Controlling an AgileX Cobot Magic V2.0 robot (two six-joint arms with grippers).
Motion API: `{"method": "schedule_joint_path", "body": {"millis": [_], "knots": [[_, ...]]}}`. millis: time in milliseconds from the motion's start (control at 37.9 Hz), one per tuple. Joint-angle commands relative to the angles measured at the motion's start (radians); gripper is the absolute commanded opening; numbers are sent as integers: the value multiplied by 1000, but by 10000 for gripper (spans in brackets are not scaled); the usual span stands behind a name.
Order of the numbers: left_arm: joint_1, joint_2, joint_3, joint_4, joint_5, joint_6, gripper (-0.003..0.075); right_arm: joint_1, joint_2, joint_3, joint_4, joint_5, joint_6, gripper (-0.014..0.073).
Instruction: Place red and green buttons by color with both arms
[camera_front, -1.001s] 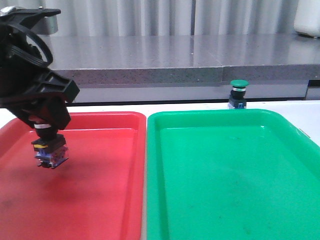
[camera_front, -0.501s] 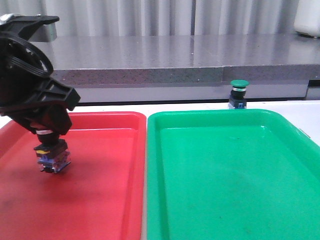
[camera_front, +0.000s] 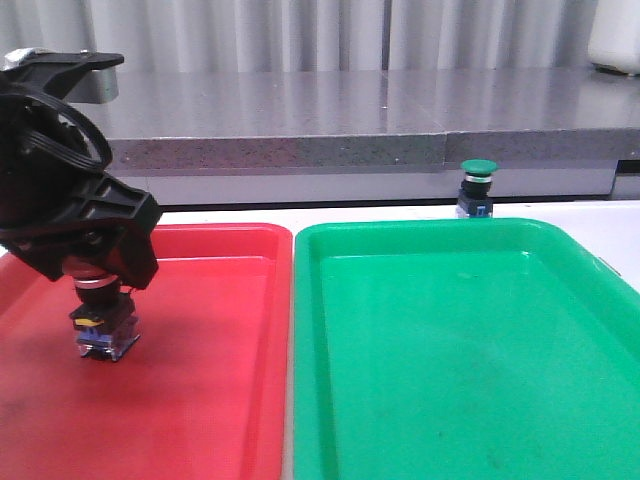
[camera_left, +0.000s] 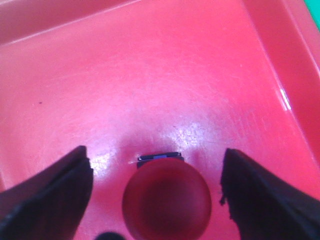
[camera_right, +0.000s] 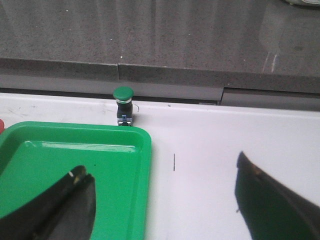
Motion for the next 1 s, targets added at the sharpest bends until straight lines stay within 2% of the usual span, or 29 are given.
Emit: {"method": "schedule_joint_path", "body": {"millis": [0, 105, 184, 237, 369, 474, 580, 685, 843, 975], "knots": [[-8, -70, -30, -17, -34, -11, 568, 1, 10, -38, -12, -76, -7, 591], [-8, -131, -57, -15, -34, -11, 564, 1, 10, -38, -12, -76, -7, 591], [2, -187, -81, -1, -34, -11, 519, 1, 10, -38, -12, -76, -7, 591], [19, -222, -95, 19, -32, -11, 452, 1, 10, -38, -12, -76, -7, 591], [92, -311, -117, 47, -25, -11, 179, 1, 10, -38, -12, -76, -7, 591], [193, -389, -117, 47, -3, -11, -20, 1, 10, -38, -12, -76, -7, 591], [316, -504, -103, 47, 49, -11, -20, 1, 10, -38, -12, -76, -7, 591], [390, -654, -12, 47, 21, -11, -20, 1, 10, -38, -12, -76, -7, 591], [399, -957, 254, 45, -83, -11, -20, 1, 10, -38, -12, -76, -7, 591], [399, -1232, 446, 35, -85, -11, -20, 1, 10, -38, -12, -76, -7, 591]]}}
